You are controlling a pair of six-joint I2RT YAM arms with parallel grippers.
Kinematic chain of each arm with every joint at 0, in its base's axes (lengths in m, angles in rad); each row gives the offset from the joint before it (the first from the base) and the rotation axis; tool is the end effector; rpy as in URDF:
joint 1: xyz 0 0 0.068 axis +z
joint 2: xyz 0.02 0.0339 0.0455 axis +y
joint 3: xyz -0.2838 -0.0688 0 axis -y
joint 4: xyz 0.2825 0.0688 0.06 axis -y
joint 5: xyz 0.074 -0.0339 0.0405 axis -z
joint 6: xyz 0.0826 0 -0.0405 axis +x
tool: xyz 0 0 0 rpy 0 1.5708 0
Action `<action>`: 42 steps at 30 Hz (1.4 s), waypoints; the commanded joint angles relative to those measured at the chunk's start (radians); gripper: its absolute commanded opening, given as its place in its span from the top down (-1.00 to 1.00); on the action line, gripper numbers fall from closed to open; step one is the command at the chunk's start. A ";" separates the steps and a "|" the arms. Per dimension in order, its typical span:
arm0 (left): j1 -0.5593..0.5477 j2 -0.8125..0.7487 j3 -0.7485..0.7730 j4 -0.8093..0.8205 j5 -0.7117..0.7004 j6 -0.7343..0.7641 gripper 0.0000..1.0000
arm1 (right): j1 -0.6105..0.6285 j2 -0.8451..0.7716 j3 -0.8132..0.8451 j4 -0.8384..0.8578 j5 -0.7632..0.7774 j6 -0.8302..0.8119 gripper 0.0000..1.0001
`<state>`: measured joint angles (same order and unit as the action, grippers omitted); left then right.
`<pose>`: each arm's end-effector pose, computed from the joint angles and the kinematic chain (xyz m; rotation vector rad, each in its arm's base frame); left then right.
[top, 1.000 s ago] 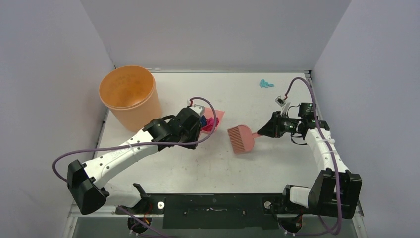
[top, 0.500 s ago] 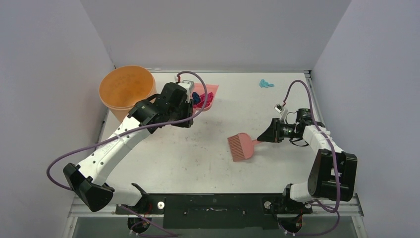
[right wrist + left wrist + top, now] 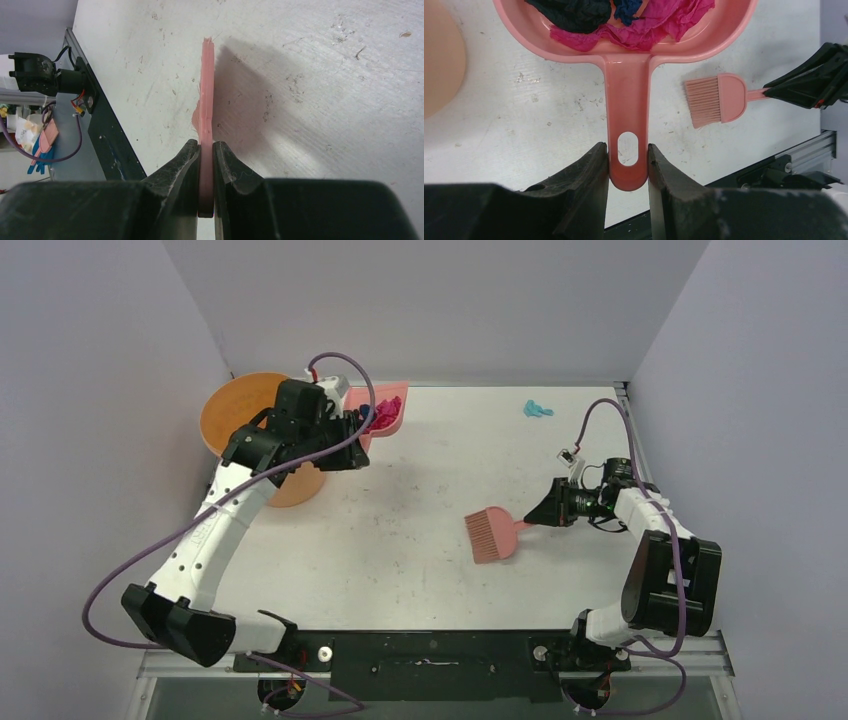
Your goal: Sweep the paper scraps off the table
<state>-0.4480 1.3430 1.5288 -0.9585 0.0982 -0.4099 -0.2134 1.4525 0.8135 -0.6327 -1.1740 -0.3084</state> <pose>0.2978 -0.1521 0.3921 0.0955 2.4009 -0.5287 0.2900 0.0151 0.1738 -0.3290 2.2157 1.3459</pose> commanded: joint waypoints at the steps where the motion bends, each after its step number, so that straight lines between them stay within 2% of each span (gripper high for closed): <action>1: 0.126 -0.054 0.022 0.128 0.185 -0.035 1.00 | -0.010 -0.031 0.031 0.019 -0.013 -0.054 0.89; 7: 0.343 -0.084 -0.018 0.278 0.354 -0.134 1.00 | -0.017 -0.043 0.027 0.019 -0.018 -0.057 0.89; 10: 0.482 -0.125 -0.093 0.439 0.433 -0.277 1.00 | -0.017 -0.048 0.026 0.021 -0.018 -0.057 0.89; 13: 0.615 -0.159 -0.238 0.695 0.579 -0.534 1.00 | -0.017 -0.049 0.026 0.020 -0.019 -0.057 0.89; 15: 0.649 -0.189 -0.404 0.961 0.640 -0.767 1.00 | -0.018 -0.050 0.026 0.018 -0.020 -0.060 0.89; 17: 0.677 -0.221 -0.557 1.240 0.637 -0.996 1.00 | -0.019 -0.052 0.026 0.015 -0.022 -0.064 0.89; 19: 0.697 -0.244 -0.655 1.382 0.612 -1.137 1.00 | -0.022 -0.057 0.026 0.015 -0.025 -0.066 0.89; 21: 0.704 -0.258 -0.691 1.414 0.605 -1.173 1.00 | -0.025 -0.064 0.024 0.014 -0.027 -0.067 0.89; 42: 0.707 -0.276 -0.689 1.363 0.626 -1.110 1.00 | -0.035 -0.060 0.027 0.004 -0.033 -0.080 0.89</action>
<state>0.2516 1.0882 0.8043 0.3386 0.7105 -1.5333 -0.2375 1.4235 0.8135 -0.6502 -1.1748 -0.3527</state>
